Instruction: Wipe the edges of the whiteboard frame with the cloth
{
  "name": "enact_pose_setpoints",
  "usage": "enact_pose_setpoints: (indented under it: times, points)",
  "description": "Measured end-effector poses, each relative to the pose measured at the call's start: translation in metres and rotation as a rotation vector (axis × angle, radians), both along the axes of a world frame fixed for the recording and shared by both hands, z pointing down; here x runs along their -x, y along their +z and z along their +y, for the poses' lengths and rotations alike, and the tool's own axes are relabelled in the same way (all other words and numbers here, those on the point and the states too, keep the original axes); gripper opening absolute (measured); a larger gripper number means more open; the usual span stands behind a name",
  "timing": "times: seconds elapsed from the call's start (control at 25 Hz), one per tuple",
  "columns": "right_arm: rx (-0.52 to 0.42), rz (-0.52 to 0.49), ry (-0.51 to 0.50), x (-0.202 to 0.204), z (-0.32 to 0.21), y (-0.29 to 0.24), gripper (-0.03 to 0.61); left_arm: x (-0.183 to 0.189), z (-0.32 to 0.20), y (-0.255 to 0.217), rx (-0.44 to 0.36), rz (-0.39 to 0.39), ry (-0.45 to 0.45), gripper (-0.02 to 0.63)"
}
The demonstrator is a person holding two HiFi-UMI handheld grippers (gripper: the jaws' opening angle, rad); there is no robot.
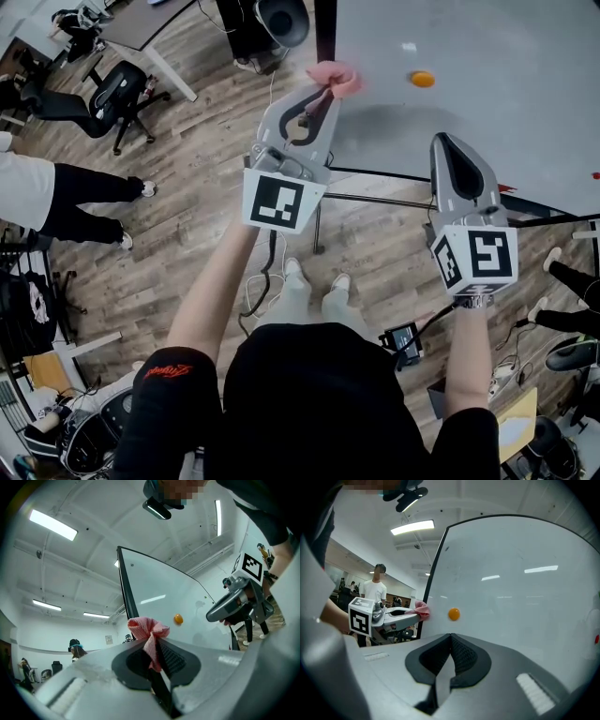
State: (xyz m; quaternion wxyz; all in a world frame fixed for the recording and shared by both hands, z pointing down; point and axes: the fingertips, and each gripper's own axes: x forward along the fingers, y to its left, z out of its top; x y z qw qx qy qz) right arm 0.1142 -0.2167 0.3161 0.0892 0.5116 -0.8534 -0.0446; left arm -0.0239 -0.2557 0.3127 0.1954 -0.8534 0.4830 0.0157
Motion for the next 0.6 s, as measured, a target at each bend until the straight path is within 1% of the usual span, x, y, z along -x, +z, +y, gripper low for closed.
enact_pose_setpoints:
  times: [0.36,0.6]
  points:
    - [0.010,0.002,0.005,-0.006,0.002,0.002,0.002,-0.003,0.001,0.015,0.024,-0.009,-0.011,0.021]
    - [0.017,0.002,0.014,-0.008,0.002,0.007,0.002,-0.001,0.002,0.027,0.046,0.011,-0.008,0.021]
